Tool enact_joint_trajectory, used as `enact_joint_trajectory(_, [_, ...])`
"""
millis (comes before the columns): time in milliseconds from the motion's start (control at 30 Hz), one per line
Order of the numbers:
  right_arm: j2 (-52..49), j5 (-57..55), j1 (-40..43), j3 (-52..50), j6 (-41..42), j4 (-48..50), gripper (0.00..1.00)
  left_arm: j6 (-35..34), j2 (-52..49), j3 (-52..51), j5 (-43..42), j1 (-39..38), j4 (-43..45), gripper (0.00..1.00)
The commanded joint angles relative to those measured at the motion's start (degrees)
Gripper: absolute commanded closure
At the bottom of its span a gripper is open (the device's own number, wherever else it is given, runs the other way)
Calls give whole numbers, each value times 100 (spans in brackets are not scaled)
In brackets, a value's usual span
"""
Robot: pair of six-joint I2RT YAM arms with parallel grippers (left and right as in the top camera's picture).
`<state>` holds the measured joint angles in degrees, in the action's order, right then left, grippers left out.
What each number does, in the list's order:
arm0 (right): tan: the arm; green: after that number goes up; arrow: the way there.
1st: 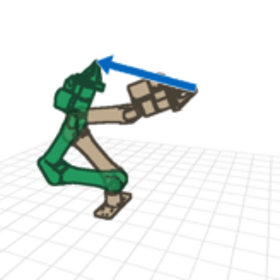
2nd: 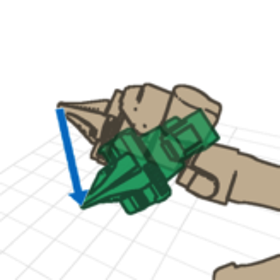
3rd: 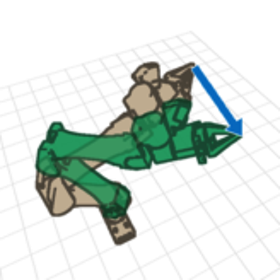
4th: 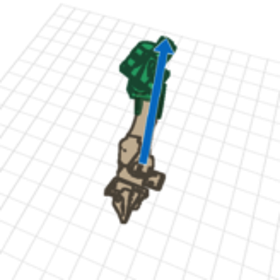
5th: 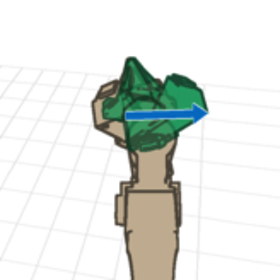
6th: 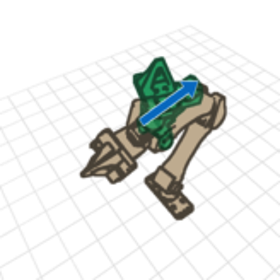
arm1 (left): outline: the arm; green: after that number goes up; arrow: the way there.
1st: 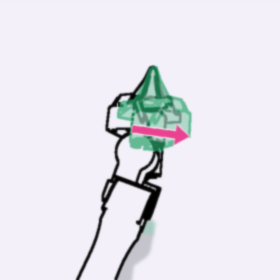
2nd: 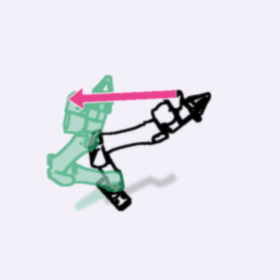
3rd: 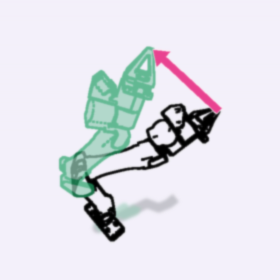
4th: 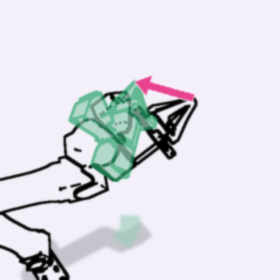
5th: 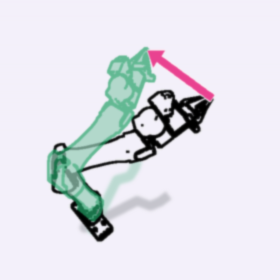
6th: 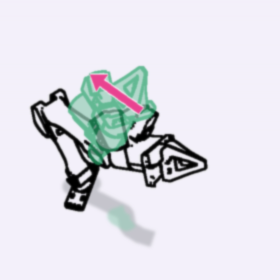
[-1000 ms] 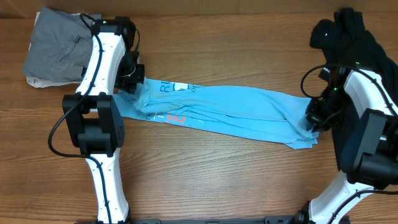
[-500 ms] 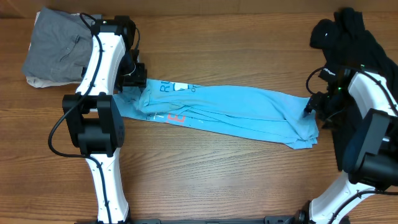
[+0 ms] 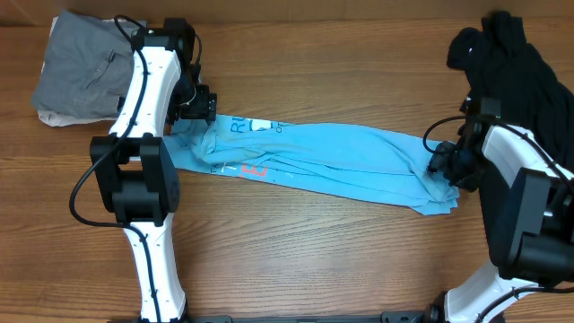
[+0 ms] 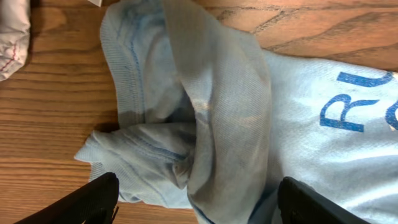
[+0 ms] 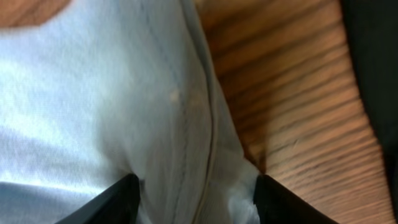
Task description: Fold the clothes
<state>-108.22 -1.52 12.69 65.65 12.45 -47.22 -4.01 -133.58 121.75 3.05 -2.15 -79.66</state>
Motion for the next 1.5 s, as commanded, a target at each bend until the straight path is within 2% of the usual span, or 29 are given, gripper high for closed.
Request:
enact_joint_trajectory(0, [-431, -13, -11, -483, -20, 476, 55, 120, 540, 400, 7, -2, -44, 16])
enact_joint_trajectory(33, [-431, -13, -11, -535, -20, 577, 70, 122, 699, 496, 7, -2, -72, 16])
enact_joint_trajectory(133, [-431, -11, -11, -555, 4, 658, 92, 122, 1139, 664, 9, -11, -153, 15])
enact_joint_trajectory(167, [-431, -11, -11, -555, 4, 673, 96, 122, 1311, 675, 9, -11, -151, 14])
enact_joint_trajectory(333, [-426, 28, -9, -437, 4, 439, 96, 125, 2116, 675, 26, -9, -149, 0])
enact_joint_trajectory(600, [188, 656, 68, 442, 44, -1088, 96, 122, 2562, 675, 33, -9, -249, 0])
enact_joint_trajectory(833, [1241, 1346, -417, 859, -83, -1613, 96, 120, 2562, 673, 33, -9, -271, 0])
enact_joint_trajectory(1133, [1462, 1582, -1923, 861, 629, -1067, 96, 107, 2562, 673, 35, -9, -199, 0])
enact_joint_trajectory(1333, [1401, 1523, -2944, 861, 1180, 116, 96, 107, 2559, 671, 31, -11, -190, 0])
enact_joint_trajectory(1467, [1172, 1460, -3272, 861, 1311, 658, 96, 107, 2559, 671, 28, -11, -195, 0])
